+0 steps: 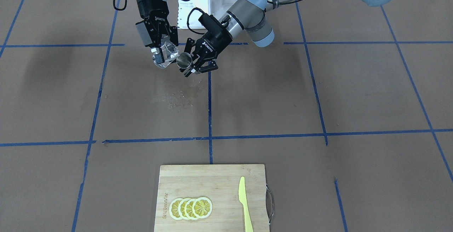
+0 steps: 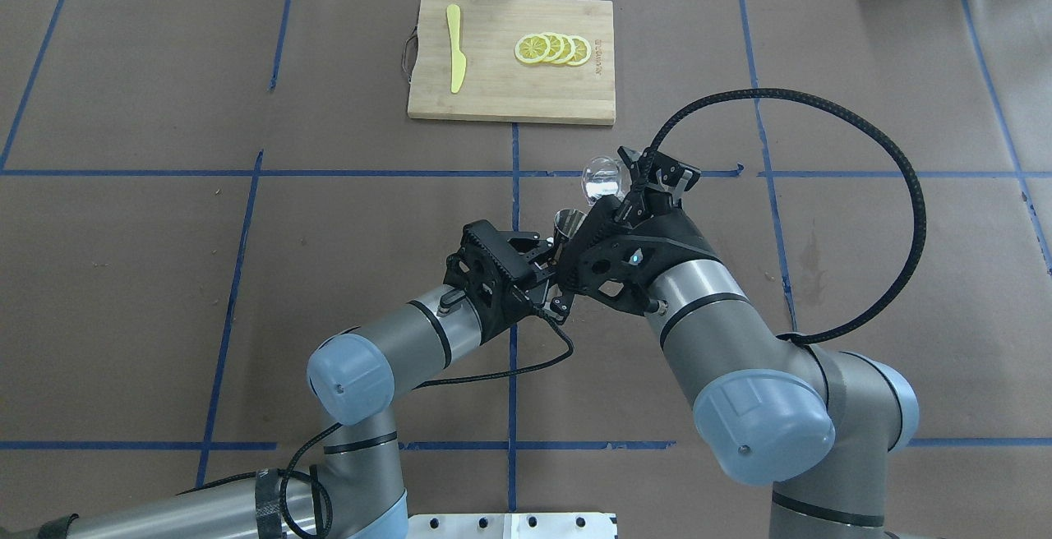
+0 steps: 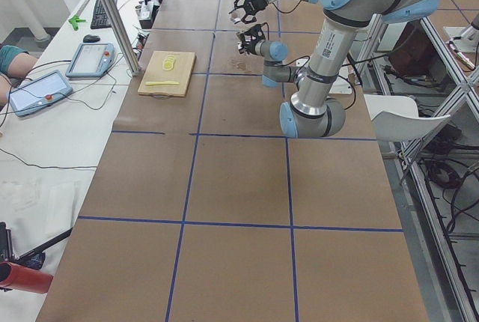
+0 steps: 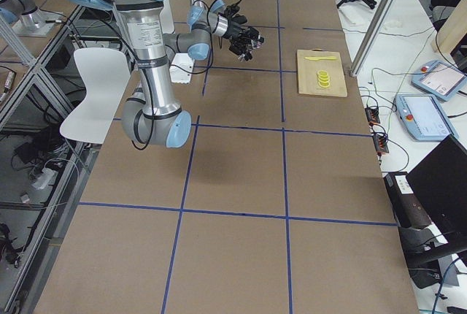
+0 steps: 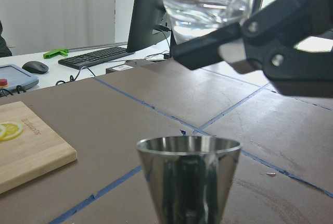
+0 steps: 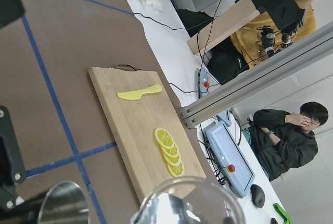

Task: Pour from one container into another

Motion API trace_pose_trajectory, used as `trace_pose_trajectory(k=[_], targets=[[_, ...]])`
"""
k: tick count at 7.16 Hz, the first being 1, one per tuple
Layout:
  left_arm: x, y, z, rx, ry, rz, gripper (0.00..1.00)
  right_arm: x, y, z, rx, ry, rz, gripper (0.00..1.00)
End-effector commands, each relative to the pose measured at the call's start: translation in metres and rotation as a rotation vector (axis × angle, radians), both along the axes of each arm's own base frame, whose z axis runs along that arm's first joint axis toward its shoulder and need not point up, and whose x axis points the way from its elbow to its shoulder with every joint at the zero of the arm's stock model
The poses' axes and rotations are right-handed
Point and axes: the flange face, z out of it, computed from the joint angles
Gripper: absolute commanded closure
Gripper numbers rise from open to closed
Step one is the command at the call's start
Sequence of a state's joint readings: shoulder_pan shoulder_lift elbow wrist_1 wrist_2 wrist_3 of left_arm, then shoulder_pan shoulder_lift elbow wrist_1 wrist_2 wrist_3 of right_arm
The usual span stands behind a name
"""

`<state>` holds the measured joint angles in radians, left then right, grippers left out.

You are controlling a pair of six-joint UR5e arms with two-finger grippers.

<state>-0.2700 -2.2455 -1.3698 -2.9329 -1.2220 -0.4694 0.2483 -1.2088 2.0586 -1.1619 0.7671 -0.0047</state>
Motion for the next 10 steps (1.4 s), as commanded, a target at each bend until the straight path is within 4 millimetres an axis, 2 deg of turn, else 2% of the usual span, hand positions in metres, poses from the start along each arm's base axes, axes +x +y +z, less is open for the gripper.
trace_pose_trajectory(k=[1,7,10], targets=[[0.000,0.000,0.001,0.000,-0.001,0.001,1.00,-0.002,0.003,-0.001,0.009,0.010,0.005,1.00],[0.001,0.001,0.001,0.000,-0.001,0.002,1.00,-0.012,0.009,-0.013,0.040,0.092,0.030,1.00],[0.001,0.001,0.001,-0.001,0.000,0.002,1.00,-0.016,0.012,-0.011,0.051,0.124,0.042,1.00]])
